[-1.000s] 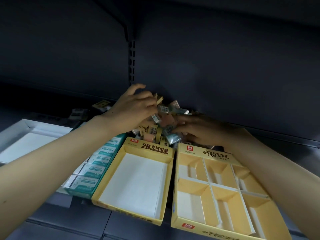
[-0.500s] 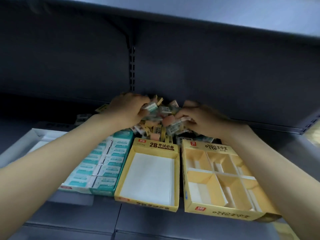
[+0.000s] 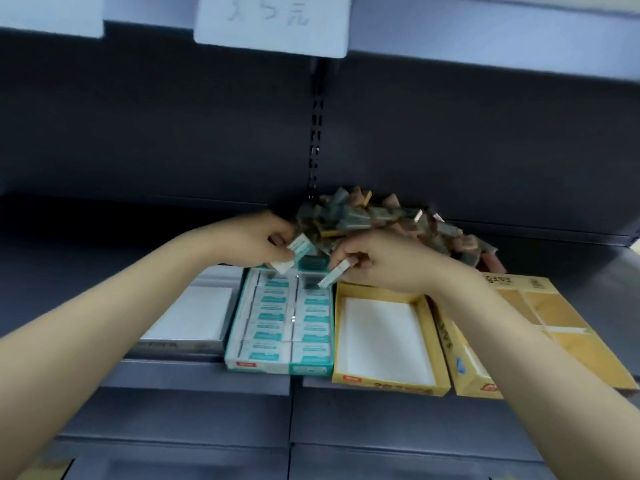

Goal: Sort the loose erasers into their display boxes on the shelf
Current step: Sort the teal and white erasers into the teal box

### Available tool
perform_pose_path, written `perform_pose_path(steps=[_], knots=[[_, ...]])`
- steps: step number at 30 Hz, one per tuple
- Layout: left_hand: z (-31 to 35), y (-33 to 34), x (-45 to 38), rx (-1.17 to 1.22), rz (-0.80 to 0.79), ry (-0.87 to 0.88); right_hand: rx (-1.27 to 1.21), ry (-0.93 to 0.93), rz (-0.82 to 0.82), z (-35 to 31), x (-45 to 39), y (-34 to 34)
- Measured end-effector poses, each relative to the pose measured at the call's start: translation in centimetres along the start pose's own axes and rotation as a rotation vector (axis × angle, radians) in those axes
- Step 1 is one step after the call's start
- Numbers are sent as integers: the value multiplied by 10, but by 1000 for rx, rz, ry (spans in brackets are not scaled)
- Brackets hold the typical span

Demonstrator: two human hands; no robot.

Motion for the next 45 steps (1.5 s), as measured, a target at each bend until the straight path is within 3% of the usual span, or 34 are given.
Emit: perform_pose_path(steps=[7,14,19,23,30,45], knots=[[-29,10,18,-40,-180,20,-13,81,79,-15,-10,9],[-28,6,13,-44,-33,147,-130,102,214,-13,-22,10],[-26,9,10,-91,-26,223,-158,118,147,-11,-28,18],[-24,10,7,-101,-17,247,-318,168,80,-5,-34,23],[-39,3,3,-190,99,231,-131,195,-66,-5,-47,27],[-36,-16,1,-311,182,243,-98,215,-3,6,-49,36]])
Point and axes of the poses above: each hand's wrist, its own x-axis away from the middle knuckle, its own y-axis out of the palm, z = x × y, the point moved 9 cm from there along -x, towards the middle knuckle, and after that the axes turned 3 degrees about y, right-handed, at the moved point
